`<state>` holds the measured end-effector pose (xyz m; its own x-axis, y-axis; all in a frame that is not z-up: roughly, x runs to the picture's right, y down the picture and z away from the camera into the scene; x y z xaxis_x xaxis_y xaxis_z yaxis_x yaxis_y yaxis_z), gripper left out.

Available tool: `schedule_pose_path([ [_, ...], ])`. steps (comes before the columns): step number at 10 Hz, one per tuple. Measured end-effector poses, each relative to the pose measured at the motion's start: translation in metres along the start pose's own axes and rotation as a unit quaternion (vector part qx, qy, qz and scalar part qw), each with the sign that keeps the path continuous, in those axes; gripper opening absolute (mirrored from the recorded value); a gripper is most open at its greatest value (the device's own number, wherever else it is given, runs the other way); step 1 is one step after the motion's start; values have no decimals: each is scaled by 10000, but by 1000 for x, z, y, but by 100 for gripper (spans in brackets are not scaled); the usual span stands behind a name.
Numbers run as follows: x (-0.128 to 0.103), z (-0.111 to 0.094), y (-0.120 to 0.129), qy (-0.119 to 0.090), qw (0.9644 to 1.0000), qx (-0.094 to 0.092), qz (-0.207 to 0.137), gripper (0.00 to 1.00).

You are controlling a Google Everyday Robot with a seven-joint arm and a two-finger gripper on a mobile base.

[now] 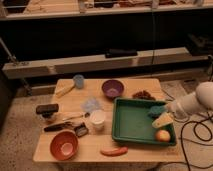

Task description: Place apple in paper cup

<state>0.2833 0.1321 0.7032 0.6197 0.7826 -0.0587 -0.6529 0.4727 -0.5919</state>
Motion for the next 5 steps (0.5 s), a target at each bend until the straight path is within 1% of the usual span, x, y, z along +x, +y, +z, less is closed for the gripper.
schedule_pose_path([
  [3, 0, 0, 0, -7, 10000, -3, 5, 80],
  [4, 0, -1, 0, -61, 10000, -34, -42, 80],
  [5, -2, -7, 3, -44, 9995, 17, -302, 80],
])
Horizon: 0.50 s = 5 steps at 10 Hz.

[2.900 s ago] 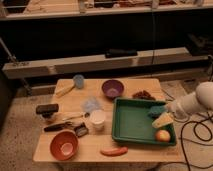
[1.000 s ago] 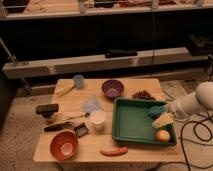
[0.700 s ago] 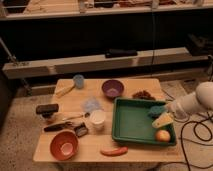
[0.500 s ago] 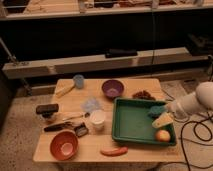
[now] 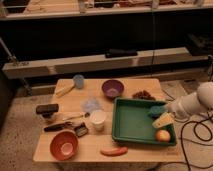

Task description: Place apple in paper cup

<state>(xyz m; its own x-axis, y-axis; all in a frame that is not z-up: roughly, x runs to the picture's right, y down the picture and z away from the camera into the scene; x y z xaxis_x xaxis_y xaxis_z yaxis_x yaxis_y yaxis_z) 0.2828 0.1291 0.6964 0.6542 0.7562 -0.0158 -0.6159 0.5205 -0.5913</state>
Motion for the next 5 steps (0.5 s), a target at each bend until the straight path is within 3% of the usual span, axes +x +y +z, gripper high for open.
schedule_pose_path([
  [2, -19, -16, 7, 211, 9978, 147, -611, 80],
  [4, -47, -51, 17, 583, 9879, 442, -1368, 80],
  [5, -65, -67, 23, 793, 9797, 685, -1707, 80],
])
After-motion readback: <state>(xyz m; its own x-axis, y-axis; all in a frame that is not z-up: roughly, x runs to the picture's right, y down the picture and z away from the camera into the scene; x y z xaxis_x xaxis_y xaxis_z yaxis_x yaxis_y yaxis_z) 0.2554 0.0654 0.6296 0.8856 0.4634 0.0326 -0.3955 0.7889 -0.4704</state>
